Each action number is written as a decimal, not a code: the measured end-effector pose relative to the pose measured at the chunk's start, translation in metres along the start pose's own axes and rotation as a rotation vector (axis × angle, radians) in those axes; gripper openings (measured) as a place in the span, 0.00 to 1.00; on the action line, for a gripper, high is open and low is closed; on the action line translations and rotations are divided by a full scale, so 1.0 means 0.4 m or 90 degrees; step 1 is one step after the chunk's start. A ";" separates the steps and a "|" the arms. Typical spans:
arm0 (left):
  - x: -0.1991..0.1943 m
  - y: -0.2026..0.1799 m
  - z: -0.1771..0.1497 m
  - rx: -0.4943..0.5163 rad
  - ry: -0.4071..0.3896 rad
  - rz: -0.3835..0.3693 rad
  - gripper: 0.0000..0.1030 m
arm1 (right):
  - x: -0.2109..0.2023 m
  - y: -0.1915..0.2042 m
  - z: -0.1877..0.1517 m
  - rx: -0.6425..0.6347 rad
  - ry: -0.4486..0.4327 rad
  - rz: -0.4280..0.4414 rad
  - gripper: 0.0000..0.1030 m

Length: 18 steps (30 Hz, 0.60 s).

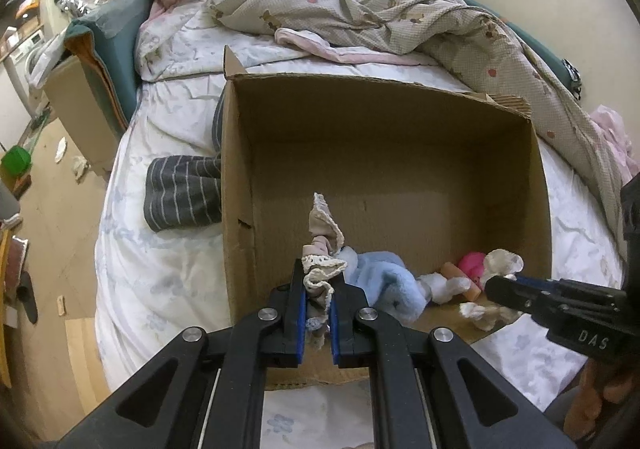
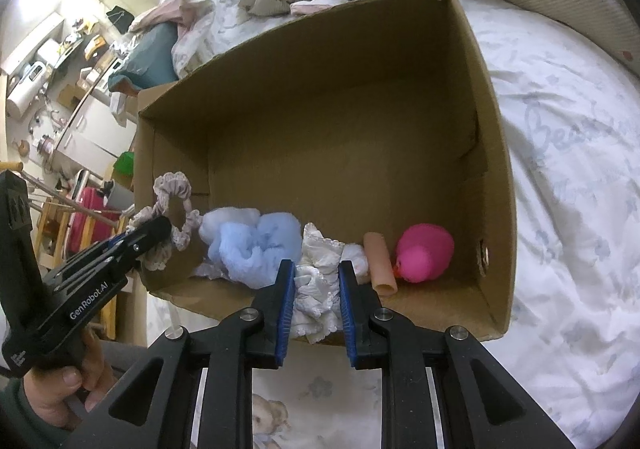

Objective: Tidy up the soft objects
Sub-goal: 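Carry both lace cloths into the box and open both grippers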

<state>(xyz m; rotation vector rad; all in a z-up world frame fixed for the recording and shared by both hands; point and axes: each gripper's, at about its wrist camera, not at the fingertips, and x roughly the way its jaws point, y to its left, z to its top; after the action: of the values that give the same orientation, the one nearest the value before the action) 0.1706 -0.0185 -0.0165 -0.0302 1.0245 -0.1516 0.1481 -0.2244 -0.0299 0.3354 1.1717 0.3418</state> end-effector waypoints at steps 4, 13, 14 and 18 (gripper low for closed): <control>0.014 -0.004 -0.003 0.004 0.019 -0.009 0.14 | 0.007 0.002 0.000 -0.003 0.008 0.005 0.21; -0.010 -0.011 -0.003 -0.001 -0.012 -0.005 0.75 | 0.002 -0.003 0.000 0.004 -0.002 -0.002 0.22; -0.011 -0.013 -0.002 0.001 -0.012 -0.004 0.75 | -0.002 -0.005 0.000 0.006 -0.005 -0.002 0.22; -0.020 -0.011 0.002 0.000 -0.018 0.002 0.75 | -0.015 -0.016 0.002 0.019 -0.021 0.000 0.28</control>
<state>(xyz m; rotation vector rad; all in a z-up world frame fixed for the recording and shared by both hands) 0.1666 -0.0217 -0.0088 -0.0314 0.9964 -0.1479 0.1472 -0.2327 -0.0273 0.3661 1.1454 0.3176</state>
